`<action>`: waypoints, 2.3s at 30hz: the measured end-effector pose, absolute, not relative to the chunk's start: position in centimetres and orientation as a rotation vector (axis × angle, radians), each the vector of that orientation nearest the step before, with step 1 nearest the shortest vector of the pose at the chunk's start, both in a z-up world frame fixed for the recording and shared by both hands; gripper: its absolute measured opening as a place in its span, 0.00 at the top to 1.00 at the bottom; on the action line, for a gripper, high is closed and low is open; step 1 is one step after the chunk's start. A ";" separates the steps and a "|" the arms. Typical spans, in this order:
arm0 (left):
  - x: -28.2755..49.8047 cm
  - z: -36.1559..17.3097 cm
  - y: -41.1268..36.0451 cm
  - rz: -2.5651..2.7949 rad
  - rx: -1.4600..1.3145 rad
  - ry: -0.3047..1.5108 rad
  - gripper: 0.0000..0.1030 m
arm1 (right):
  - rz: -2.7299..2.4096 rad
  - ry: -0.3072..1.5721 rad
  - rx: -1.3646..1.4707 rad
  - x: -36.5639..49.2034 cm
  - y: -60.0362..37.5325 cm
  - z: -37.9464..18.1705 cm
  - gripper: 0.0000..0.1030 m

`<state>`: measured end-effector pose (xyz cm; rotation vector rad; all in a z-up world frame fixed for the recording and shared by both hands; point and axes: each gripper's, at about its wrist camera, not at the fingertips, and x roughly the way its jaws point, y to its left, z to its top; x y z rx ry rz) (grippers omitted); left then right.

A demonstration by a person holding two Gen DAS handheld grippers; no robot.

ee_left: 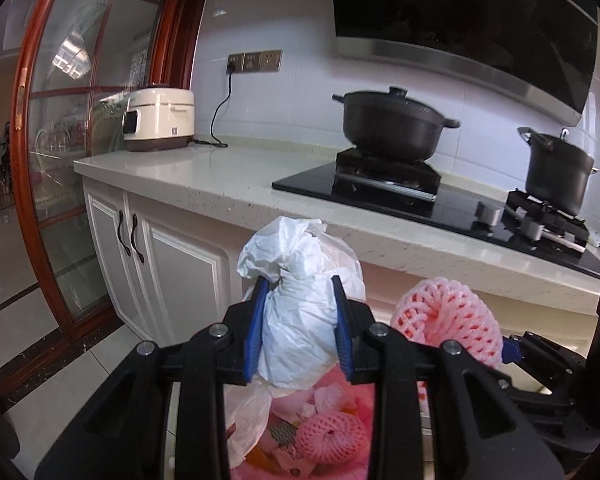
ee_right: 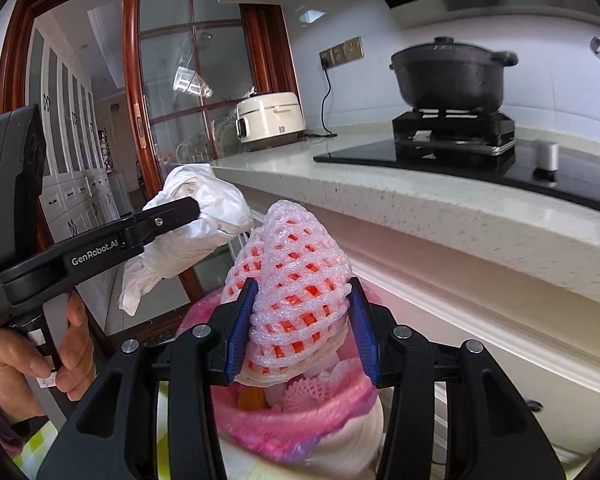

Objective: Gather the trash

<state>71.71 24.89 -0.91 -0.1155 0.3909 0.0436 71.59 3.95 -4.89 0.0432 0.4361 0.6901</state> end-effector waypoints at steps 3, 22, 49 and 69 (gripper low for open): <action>73.5 -2.0 25.5 0.063 -0.116 0.402 0.46 | 0.699 0.453 0.062 73.6 4.9 -6.2 0.37; 61.5 4.5 24.2 0.137 -0.148 0.323 0.04 | 0.686 0.365 0.070 61.4 -4.8 0.5 0.36; 31.7 11.7 14.1 0.222 -0.021 0.251 0.04 | 0.633 0.415 -0.002 39.6 -11.8 10.0 0.18; 26.2 10.5 11.7 0.207 -0.051 0.295 0.04 | 0.621 0.432 -0.042 33.6 -12.5 8.7 0.18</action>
